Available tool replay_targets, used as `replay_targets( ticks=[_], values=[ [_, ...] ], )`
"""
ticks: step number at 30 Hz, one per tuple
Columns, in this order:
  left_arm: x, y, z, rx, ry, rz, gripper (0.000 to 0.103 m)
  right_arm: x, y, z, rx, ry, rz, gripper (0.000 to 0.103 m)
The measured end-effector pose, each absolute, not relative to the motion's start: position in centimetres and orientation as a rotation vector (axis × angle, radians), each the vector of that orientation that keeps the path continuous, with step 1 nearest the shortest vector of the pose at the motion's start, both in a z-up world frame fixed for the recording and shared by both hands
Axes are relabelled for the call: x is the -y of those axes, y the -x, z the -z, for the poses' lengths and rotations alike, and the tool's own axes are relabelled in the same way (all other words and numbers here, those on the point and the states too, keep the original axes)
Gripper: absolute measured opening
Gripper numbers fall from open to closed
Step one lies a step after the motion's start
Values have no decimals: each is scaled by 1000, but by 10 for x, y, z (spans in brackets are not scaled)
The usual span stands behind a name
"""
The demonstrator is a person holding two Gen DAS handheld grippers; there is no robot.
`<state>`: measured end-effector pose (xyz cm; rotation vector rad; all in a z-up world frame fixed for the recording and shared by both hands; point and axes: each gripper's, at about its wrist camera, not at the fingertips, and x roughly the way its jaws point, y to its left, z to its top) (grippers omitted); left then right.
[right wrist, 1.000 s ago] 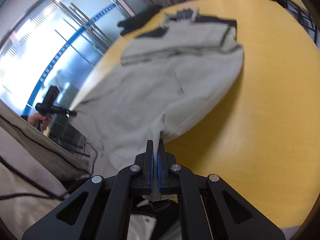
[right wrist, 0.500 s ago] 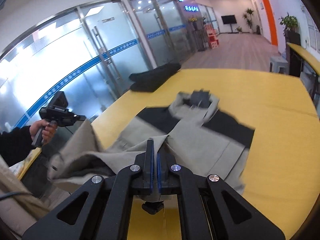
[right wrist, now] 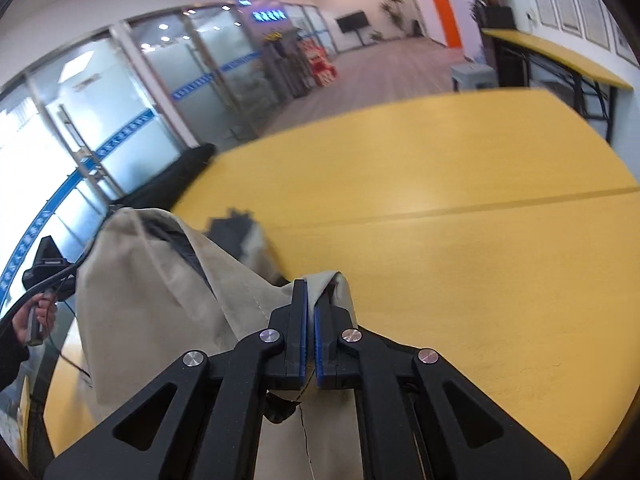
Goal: Fold clothes
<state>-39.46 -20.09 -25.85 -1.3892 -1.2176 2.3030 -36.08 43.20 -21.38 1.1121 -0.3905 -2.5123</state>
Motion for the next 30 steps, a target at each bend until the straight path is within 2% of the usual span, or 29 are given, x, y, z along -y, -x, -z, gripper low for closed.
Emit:
replay_targets(
  ticks=[5, 8, 9, 10, 11, 12, 13, 15, 17, 19, 21, 23, 25, 27, 30],
  values=[
    [193, 426, 295, 1096, 1485, -2311, 3, -437, 378, 249, 374, -1190, 2510, 5],
    [189, 424, 289, 1040, 1470, -2324, 5, -436, 380, 241, 328, -1191, 2530, 10],
    [188, 421, 278, 1011, 1457, -2335, 6, -434, 376, 232, 301, -1164, 2546, 18],
    [187, 418, 267, 982, 1445, -2346, 12, -431, 371, 223, 275, -1137, 2562, 35],
    [186, 414, 255, 951, 1432, -2364, 25, -430, 365, 211, 255, -1089, 2597, 45],
    [188, 406, 237, 911, 1409, -2404, 32, -430, 357, 196, 240, -1015, 2652, 81],
    [189, 395, 214, 861, 1364, -2450, 43, -432, 349, 180, 233, -933, 2708, 100],
    [194, 372, 171, 767, 1278, -2525, 50, -441, 334, 147, 244, -764, 2802, 101],
    [199, 347, 125, 670, 1199, -2599, 67, -449, 320, 113, 274, -651, 2823, 101],
    [202, 321, 85, 584, 1139, -2647, 74, -457, 306, 79, 300, -533, 2833, 101],
    [204, 296, 52, 509, 1100, -2672, 75, -463, 284, 50, 307, -423, 2826, 103],
    [199, 280, 45, 457, 1127, -2649, 85, -467, 264, 27, 321, -344, 2801, 103],
    [195, 265, 37, 404, 1152, -2624, 90, -465, 252, 23, 354, -414, 2727, 103],
    [181, 259, 44, 352, 1191, -2577, 90, -448, 249, 38, 324, -586, 2670, 103],
    [140, 275, 92, 282, 1263, -2438, 90, -405, 245, 87, 244, -841, 2552, 103]
  ],
)
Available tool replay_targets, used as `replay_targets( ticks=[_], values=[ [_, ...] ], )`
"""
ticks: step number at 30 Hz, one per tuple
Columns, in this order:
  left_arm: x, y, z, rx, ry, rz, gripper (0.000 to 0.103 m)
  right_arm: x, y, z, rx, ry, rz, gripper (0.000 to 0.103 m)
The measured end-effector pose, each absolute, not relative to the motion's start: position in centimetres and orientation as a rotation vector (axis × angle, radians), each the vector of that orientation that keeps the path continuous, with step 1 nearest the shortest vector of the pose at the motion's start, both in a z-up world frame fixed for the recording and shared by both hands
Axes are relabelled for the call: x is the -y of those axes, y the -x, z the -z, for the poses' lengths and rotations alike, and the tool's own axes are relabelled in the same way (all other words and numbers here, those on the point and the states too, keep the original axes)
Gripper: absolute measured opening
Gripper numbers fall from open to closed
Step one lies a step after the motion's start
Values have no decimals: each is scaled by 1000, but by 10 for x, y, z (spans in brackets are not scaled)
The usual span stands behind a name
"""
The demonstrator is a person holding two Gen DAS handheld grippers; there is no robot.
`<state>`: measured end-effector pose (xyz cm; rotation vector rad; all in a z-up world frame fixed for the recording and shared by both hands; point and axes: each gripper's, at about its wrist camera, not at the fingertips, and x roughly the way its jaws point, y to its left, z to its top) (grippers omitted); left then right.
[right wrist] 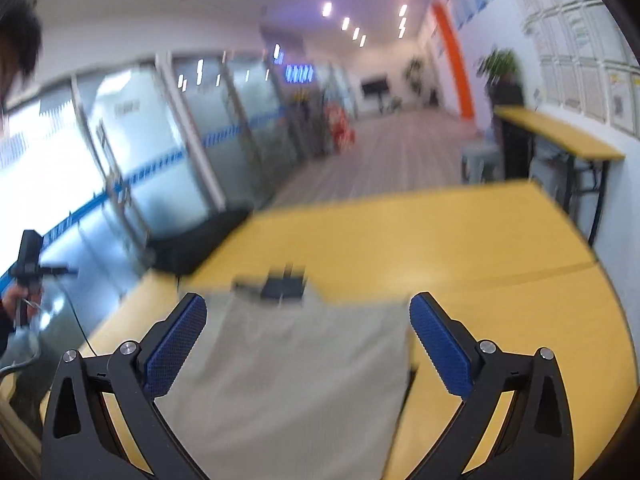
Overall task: Fold clothes
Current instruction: 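Grasp the folded jacket edge with the right gripper and fold it over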
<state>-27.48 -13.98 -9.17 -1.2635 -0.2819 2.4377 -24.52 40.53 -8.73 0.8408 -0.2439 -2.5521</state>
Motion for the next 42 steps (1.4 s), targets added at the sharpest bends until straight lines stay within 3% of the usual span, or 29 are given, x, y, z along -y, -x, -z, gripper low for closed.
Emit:
replay_targets(
  ticks=[7, 10, 12, 15, 18, 21, 24, 27, 31, 33, 35, 40, 41, 42],
  values=[
    [26, 329, 254, -140, 1435, -2157, 86, -297, 252, 204, 205, -1125, 2397, 102],
    [20, 336, 301, -260, 1457, -2135, 79, -294, 264, 254, 113, -1309, 2463, 93],
    [26, 330, 303, -292, 1383, -2159, 79, -314, 263, 266, 87, -1332, 2539, 87],
    [33, 322, 305, -355, 1340, -2180, 75, -356, 258, 261, 101, -1359, 2742, 90],
    [33, 319, 299, -409, 1363, -2191, 75, -405, 235, 244, 369, -1340, 2819, 90],
    [18, 316, 276, -464, 1282, -2175, 75, -431, 182, 214, 632, -1197, 2807, 100],
    [-8, 319, 252, -459, 1150, -2121, 77, -426, 120, 206, 862, -1127, 2723, 103],
    [-61, 321, 247, -578, 990, -1980, 79, -409, 83, 223, 1066, -1200, 2607, 103],
    [-116, 329, 284, -807, 928, -1824, 79, -404, 66, 273, 1381, -1288, 2494, 103],
    [-124, 335, 302, -833, 920, -1780, 81, -405, 69, 279, 1419, -1204, 2539, 103],
    [-121, 339, 309, -791, 875, -1778, 86, -401, 82, 277, 1352, -1174, 2582, 103],
    [-124, 340, 316, -743, 809, -1790, 87, -391, 121, 278, 1287, -1138, 2655, 103],
    [-126, 339, 317, -735, 805, -1793, 87, -391, 126, 278, 1288, -1141, 2676, 101],
    [-128, 337, 318, -731, 802, -1797, 87, -392, 130, 279, 1306, -1151, 2693, 82]
  ],
)
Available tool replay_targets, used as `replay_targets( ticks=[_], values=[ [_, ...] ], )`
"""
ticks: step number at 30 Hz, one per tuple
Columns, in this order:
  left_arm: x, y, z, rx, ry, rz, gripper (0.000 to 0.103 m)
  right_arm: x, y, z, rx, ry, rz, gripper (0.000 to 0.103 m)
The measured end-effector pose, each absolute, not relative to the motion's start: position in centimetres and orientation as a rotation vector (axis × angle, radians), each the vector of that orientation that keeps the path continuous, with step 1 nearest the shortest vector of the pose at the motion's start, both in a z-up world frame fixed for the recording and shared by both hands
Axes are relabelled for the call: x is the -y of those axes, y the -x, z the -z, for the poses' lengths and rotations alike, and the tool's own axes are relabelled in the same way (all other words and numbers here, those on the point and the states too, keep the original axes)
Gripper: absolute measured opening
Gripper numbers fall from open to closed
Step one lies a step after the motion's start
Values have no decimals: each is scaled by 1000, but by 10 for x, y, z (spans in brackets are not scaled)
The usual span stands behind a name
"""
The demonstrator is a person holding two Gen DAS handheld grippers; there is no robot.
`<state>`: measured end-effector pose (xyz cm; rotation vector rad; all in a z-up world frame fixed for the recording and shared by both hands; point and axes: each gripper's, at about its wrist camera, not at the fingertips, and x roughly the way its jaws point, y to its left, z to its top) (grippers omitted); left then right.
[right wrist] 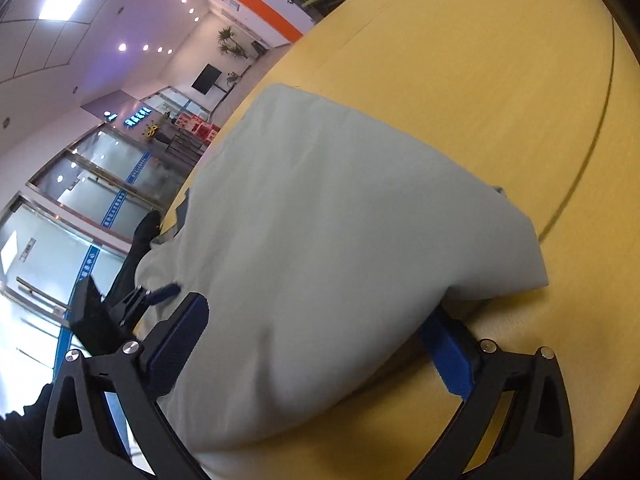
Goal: Fold clothes
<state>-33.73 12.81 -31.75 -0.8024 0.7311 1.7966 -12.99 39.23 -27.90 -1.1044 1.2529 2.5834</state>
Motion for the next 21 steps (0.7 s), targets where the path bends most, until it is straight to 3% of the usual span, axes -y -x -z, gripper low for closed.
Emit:
replay_targets(
  ticks=[1, 2, 3, 6, 12, 17, 21],
  values=[
    [-130, 337, 318, -723, 801, -1801, 87, -396, 134, 282, -1269, 1100, -2552, 39],
    [-132, 336, 318, -717, 800, -1806, 87, -401, 137, 288, -1307, 1099, -2514, 26],
    [-135, 333, 318, -717, 799, -1815, 87, -407, 138, 290, -1349, 1087, -2496, 18],
    [-140, 322, 316, -717, 797, -1840, 87, -415, 138, 270, -1288, 1048, -2619, 11],
    [-182, 299, 315, -654, 852, -1862, 87, -431, 138, 199, -1198, 888, -2870, 9],
    [-243, 264, 306, -622, 881, -1833, 88, -431, 120, 144, -948, 792, -3080, 9],
    [-239, 254, 304, -715, 882, -1826, 91, -428, 100, 123, -747, 813, -3214, 9]
  ],
)
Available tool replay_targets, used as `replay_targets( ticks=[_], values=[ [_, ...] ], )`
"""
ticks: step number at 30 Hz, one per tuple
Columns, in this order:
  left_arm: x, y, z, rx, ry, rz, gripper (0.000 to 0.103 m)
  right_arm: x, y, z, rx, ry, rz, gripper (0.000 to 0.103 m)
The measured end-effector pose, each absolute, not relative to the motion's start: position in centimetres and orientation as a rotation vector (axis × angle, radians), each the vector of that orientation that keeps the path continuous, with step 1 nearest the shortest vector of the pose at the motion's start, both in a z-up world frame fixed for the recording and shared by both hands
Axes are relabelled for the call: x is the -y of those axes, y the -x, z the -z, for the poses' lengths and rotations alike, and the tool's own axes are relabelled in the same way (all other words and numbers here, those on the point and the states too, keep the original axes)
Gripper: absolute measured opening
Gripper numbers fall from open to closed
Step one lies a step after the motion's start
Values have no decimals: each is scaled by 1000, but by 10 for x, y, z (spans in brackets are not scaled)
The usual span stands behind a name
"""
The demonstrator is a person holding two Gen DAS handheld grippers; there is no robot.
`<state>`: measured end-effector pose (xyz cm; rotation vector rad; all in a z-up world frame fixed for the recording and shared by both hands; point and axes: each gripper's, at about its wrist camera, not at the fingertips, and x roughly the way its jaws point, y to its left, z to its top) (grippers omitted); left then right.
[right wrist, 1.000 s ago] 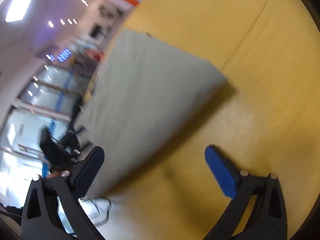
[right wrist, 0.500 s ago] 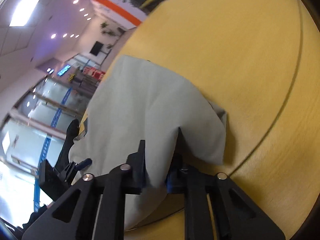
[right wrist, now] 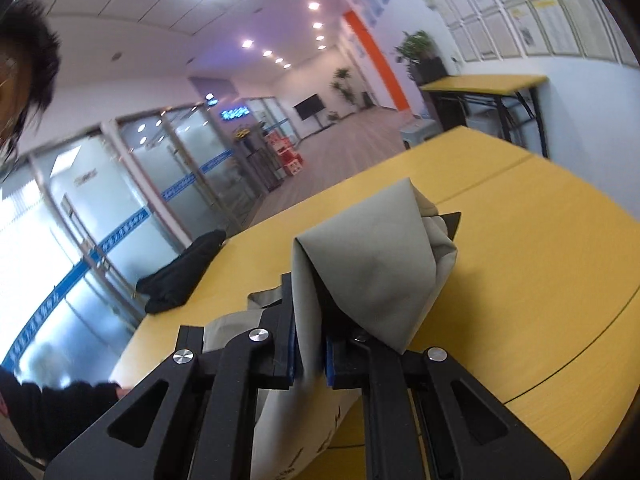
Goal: Fold clothes
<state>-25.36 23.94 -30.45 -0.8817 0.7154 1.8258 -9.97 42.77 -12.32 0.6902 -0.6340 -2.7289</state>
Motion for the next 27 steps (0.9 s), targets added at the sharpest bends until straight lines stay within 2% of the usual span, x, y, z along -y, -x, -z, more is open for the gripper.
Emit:
replay_targets(
  ticks=[2, 4, 8, 12, 20, 23, 27],
  values=[
    [-232, 253, 309, -751, 886, -1842, 97, -427, 83, 124, 594, -678, 2658, 9],
    [-239, 258, 313, -707, 901, -1861, 103, -406, 76, 126, 579, -651, 2568, 9],
    [-236, 253, 317, -614, 922, -1879, 103, -352, 63, 125, 539, -618, 2392, 10],
    [-235, 251, 315, -632, 912, -1863, 103, -312, 58, 145, 512, -657, 2277, 10],
    [-145, 240, 312, -789, 863, -1796, 101, -300, 63, 167, 542, -703, 2215, 10],
    [-127, 248, 320, -655, 889, -1845, 103, -293, 71, 166, 590, -693, 2160, 10],
    [-138, 249, 320, -620, 910, -1868, 103, -281, 77, 150, 626, -642, 2086, 10]
  ],
)
